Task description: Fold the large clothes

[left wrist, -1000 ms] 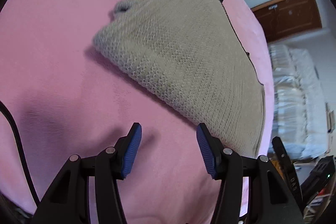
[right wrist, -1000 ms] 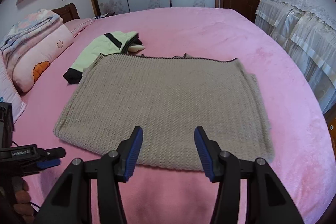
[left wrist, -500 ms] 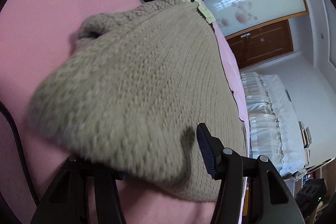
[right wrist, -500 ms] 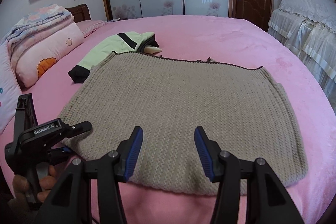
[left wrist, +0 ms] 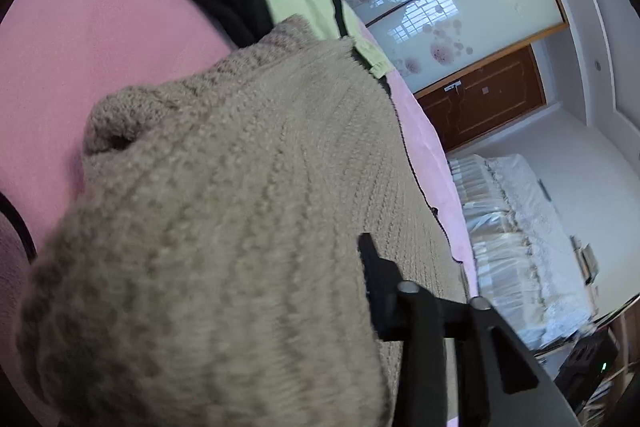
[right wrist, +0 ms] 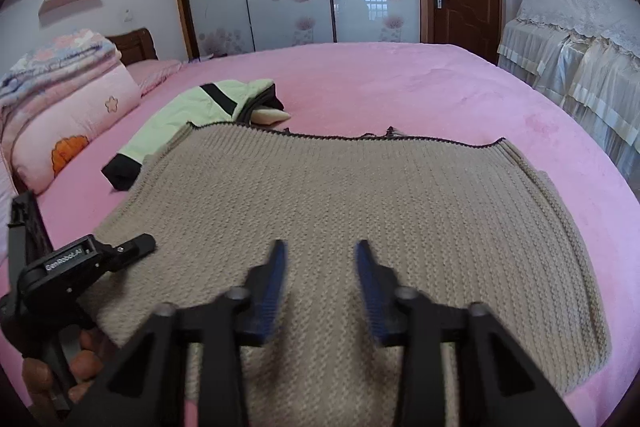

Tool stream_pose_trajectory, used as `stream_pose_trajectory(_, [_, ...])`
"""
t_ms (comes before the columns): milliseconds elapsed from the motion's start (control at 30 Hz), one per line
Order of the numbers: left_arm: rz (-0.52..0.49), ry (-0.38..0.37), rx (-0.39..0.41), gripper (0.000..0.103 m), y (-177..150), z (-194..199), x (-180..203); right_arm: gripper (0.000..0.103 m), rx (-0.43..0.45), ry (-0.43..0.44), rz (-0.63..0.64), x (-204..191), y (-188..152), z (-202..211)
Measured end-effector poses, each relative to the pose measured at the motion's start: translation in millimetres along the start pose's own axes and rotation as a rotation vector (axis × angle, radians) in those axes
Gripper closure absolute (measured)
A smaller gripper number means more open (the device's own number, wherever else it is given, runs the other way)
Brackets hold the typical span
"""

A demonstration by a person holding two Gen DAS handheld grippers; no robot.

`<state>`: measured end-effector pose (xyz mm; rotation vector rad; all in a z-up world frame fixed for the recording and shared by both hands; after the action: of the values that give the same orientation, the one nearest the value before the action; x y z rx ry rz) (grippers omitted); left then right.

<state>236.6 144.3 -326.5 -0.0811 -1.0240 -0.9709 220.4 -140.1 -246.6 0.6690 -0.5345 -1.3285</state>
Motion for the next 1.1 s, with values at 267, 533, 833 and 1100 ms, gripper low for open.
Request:
stream_pose_trajectory(267, [-0.235,0.147,0.1,0.082,2,16,69,0.097,-0.102,0.052,0.051,-15,-16,-24])
stream_pose_trajectory(533, [-0.537,0.134,0.136,0.083,-15,11,166,0.098,-0.201,0.189,-0.058,6,-36,-51])
stream_pose_trajectory(833, [-0.818,0.059,0.078,0.083,-68,-17,277,0.1,-0.158,0.376,-0.355,117,-34,-1])
stream_pose_trajectory(1100, [-1.127,0.221,-0.243,0.079,-185,-134,306,0.1,-0.19,0.038,-0.475,247,-85,63])
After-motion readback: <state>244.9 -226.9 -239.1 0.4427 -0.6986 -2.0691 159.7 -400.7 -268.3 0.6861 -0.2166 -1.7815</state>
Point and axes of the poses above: each gripper's, at about its wrist camera, not at the fingertips, and z roughly against the way its jaws point, x to its right, y to its top, the point moved 2 cm from there along -z, roughly the way its jaws point, and after that the axes turned 4 degrees about -x, right-handed, at the moved point
